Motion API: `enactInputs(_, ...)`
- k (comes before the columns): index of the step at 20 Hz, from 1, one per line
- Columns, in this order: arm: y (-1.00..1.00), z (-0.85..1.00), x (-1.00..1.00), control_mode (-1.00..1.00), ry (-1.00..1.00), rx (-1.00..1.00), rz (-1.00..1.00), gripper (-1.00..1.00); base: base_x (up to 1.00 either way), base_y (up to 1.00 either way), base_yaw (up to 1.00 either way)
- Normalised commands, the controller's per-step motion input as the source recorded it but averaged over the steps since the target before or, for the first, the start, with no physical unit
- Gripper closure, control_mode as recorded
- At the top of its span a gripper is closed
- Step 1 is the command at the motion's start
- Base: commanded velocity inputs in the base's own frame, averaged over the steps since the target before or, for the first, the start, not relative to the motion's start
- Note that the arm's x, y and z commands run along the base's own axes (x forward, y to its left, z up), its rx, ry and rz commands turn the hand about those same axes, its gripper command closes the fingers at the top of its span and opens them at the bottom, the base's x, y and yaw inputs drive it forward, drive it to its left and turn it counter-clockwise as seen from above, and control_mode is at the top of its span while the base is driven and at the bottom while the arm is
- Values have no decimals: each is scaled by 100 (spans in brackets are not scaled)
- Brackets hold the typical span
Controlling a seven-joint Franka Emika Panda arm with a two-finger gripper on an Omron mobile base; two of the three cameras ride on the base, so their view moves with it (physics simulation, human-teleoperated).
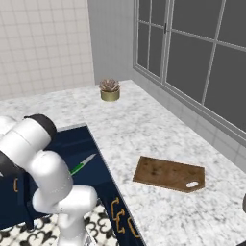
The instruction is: Pick up the knife from the drawer and place it on the cutting board. Then place the meat from the plate to the cutting board.
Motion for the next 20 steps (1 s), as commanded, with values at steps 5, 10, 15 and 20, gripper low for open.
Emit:
enactInputs(5,-88,51,27,-100,11,0,-19,-100,0,0,0)
enactInputs(10,-99,2,34,-100,7,5,-16,-100,0,0,0)
enactInputs(15,-84,-19,46,-100,9,6,-9,-100,0,0,0)
enactInputs(20,-34,-12,73,-100,13,0,-9,-100,0,0,0)
